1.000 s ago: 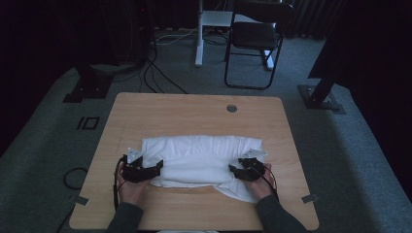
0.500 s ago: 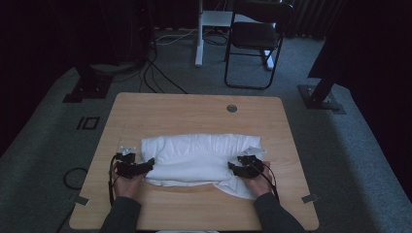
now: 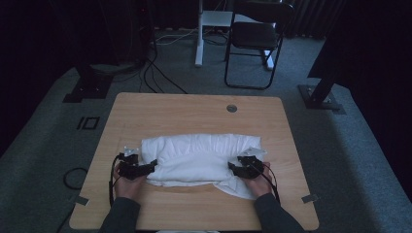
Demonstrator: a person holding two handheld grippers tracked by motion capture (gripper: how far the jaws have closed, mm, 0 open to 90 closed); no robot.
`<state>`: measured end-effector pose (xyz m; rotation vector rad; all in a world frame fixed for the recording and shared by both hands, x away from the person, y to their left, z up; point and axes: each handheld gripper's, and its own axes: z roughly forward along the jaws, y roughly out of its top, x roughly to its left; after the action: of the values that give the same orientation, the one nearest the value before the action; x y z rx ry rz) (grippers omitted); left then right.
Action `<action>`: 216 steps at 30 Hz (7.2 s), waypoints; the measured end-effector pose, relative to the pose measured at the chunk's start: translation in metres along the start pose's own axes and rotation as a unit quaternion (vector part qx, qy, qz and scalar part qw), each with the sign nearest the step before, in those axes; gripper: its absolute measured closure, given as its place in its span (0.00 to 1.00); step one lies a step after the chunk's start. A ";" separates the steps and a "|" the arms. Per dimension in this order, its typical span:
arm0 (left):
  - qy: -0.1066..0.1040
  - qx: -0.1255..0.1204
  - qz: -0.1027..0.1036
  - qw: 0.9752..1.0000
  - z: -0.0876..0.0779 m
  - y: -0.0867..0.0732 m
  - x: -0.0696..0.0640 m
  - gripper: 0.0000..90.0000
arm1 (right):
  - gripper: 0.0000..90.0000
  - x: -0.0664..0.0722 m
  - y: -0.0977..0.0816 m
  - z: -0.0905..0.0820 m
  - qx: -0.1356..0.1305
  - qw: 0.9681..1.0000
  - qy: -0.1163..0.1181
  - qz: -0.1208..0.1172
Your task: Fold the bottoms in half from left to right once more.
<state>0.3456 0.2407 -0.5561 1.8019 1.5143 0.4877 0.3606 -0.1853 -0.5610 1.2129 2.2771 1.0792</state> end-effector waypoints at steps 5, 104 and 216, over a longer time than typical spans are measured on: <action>-0.005 0.011 0.030 0.999 0.000 -0.001 -0.012 0.24 | 0.51 0.000 -0.001 0.000 -0.001 1.000 -0.001 0.000; -0.126 -0.157 0.157 0.967 -0.058 0.109 -0.113 0.94 | 0.37 0.060 0.052 0.026 0.007 0.997 0.078 0.004; -0.122 0.015 0.173 0.977 0.073 0.076 -0.153 0.98 | 0.97 0.003 0.037 -0.053 -0.009 0.993 0.104 -0.056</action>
<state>0.4117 0.0698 -0.5252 2.0755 1.0524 0.3907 0.3475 -0.1950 -0.4985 0.9937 2.4494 1.2316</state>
